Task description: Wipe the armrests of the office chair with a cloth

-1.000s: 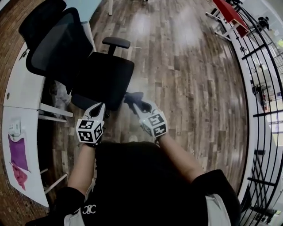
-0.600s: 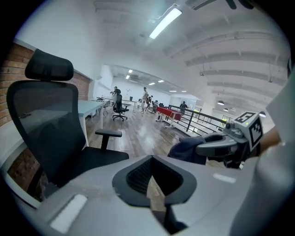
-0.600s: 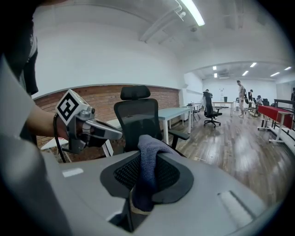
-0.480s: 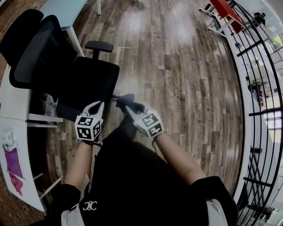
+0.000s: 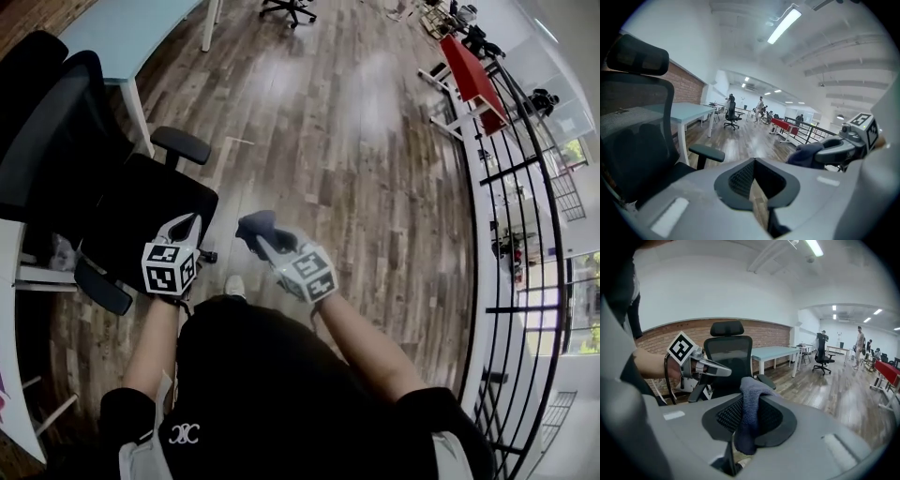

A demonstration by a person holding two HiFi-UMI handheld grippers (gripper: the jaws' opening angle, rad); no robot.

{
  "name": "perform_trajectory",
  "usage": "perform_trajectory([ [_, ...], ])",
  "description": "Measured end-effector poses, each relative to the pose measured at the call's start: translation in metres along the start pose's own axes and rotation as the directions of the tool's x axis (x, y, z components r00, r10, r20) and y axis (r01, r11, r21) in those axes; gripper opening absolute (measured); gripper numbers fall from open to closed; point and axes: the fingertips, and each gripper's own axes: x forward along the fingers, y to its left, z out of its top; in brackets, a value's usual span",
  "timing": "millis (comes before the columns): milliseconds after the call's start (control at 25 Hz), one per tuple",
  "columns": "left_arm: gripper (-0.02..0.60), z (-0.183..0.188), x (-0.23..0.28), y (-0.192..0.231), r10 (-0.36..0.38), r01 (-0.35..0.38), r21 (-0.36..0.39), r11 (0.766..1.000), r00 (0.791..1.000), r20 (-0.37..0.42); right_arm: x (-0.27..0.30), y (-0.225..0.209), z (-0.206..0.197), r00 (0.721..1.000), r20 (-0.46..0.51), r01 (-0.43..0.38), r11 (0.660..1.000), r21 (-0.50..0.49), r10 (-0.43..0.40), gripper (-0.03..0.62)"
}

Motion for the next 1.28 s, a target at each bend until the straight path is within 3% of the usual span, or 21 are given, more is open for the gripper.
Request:
perform_trajectory([
  [200,0.006,0.022,0.040,0.022,0.043,-0.043,-0.012,0.999,0.999,-0.005,0.031,-0.050,0.014,0.999,0.012,-0.033,0.996,0.086,0.032,0.072],
  [360,0.006,0.024,0.039,0.052,0.117,-0.117,-0.059,0.991,0.993,-0.001,0.065,-0.057,0.014,0.994,-0.022,-0.101,0.992,0.069,0.103,0.072],
  [560,0.006,0.015,0.026,0.089,0.242,-0.241,-0.163,0.957,0.970,-0.008,0.118,-0.059,0.016,0.973,-0.092,-0.211,0.977,0.017,0.212,0.072],
  [760,0.006,0.004,0.035,0.100,0.317,-0.312,-0.235,0.921,0.948,-0.019,0.182,-0.086,0.005,0.944,-0.187,-0.285,0.957,-0.054,0.270,0.072],
  [840,0.006,0.009,0.043,0.106,0.336,-0.322,-0.291,0.901,0.942,-0.001,0.206,-0.095,0.006,0.922,-0.232,-0.339,0.935,-0.099,0.310,0.072],
  [960,0.006,0.022,0.061,0.107,0.358,-0.328,-0.369,0.870,0.934,0.014,0.228,-0.103,0.009,0.867,-0.311,-0.450,0.879,-0.156,0.389,0.072],
  [1080,0.006,0.041,0.086,0.114,0.392,-0.370,-0.342,0.864,0.920,-0.006,0.254,-0.121,0.016,0.828,-0.356,-0.513,0.841,-0.170,0.433,0.072],
  [1160,0.006,0.044,0.098,0.123,0.448,-0.434,-0.339,0.835,0.893,-0.039,0.273,-0.133,0.016,0.805,-0.380,-0.543,0.824,-0.161,0.456,0.072],
  [1200,0.006,0.043,0.101,0.127,0.483,-0.469,-0.359,0.807,0.874,-0.056,0.281,-0.137,0.015,0.791,-0.394,-0.561,0.811,-0.163,0.468,0.072],
  [1280,0.006,0.039,0.099,0.134,0.563,-0.544,-0.419,0.726,0.821,-0.091,0.295,-0.140,0.014,0.761,-0.422,-0.602,0.779,-0.176,0.493,0.072],
])
